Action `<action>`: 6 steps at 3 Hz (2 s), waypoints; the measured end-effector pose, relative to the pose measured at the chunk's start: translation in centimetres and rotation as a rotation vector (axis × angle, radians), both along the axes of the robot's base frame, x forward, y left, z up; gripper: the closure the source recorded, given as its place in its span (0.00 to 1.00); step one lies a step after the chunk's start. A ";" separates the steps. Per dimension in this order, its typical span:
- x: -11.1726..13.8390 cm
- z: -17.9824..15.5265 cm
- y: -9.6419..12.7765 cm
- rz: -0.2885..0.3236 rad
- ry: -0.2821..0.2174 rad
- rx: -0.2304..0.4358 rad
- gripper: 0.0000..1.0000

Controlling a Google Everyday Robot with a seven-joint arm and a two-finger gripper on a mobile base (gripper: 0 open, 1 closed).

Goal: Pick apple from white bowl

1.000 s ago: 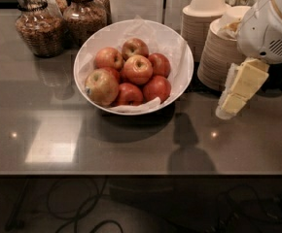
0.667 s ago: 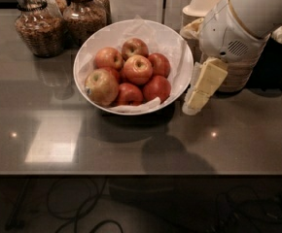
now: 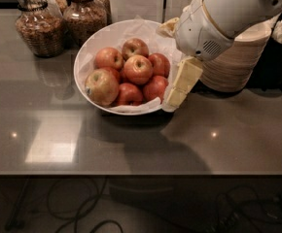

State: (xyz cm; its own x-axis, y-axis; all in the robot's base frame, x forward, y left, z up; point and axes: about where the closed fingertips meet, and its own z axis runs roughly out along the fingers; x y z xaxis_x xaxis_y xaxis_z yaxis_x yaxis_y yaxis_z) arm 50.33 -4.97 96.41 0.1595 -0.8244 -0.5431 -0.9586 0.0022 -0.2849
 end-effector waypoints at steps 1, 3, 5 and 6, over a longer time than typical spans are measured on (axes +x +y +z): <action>0.0 -0.2 1.7 0.046 0.000 0.024 0.00; -0.7 -2.1 8.7 0.276 0.060 0.083 0.13; -0.5 -3.8 11.0 0.352 0.092 0.092 0.06; 0.6 -3.8 11.3 0.358 0.074 0.089 0.03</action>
Offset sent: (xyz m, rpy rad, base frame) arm -0.0078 0.1036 -0.0205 0.1052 0.0670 0.3440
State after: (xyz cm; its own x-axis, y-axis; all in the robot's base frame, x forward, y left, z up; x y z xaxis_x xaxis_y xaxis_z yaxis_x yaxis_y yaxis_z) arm 50.93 6.33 92.63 0.3869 -0.6728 -0.6306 -0.9210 -0.3150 -0.2290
